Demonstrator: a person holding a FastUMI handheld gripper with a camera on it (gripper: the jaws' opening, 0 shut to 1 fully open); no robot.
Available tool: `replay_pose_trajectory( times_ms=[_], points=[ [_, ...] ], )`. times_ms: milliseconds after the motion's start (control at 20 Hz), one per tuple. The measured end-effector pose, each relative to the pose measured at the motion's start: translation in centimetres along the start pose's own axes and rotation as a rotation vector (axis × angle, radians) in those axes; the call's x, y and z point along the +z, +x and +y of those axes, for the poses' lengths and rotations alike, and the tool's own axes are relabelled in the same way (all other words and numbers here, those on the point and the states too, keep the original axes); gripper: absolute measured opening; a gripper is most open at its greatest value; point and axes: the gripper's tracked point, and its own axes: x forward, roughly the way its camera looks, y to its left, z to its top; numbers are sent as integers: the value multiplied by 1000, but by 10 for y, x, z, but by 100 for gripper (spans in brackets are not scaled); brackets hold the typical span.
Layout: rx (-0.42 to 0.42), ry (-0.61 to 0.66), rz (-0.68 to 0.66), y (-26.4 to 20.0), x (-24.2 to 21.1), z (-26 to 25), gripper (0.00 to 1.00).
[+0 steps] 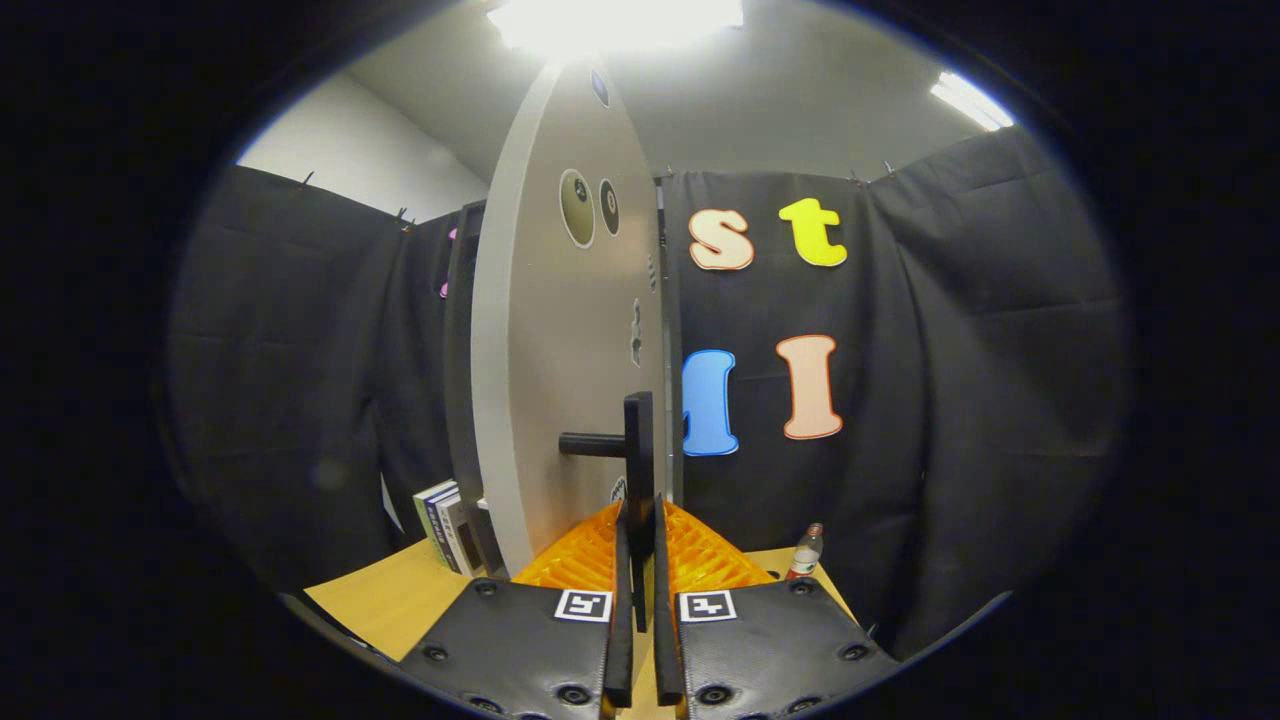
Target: Open the shoe cabinet door, grab the shoes and put them into the shoe cabinet, then close the shoe cabinet door.
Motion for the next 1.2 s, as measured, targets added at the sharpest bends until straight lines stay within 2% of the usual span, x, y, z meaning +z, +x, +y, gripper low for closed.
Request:
replay_pose_trajectory(
  times_ms=[50, 200, 250, 300, 400, 600, 750, 1050, 1200],
  points=[
    [-35, -15, -11, -7, 4, -7, 13],
    [-127, -41, -27, -5, 4, -29, 12],
    [-116, -21, -31, -3, 5, -27, 14],
    [-93, 14, -38, -3, 6, -18, 28],
    [-90, 39, -48, -7, 9, -13, 44],
    [-147, 3, -98, -10, 14, -26, 75],
    [-100, 18, -116, -17, 11, -7, 99],
    [-46, -8, -76, -31, -11, 17, 98],
    [12, -10, -17, -36, -31, 35, 99]
  ],
)
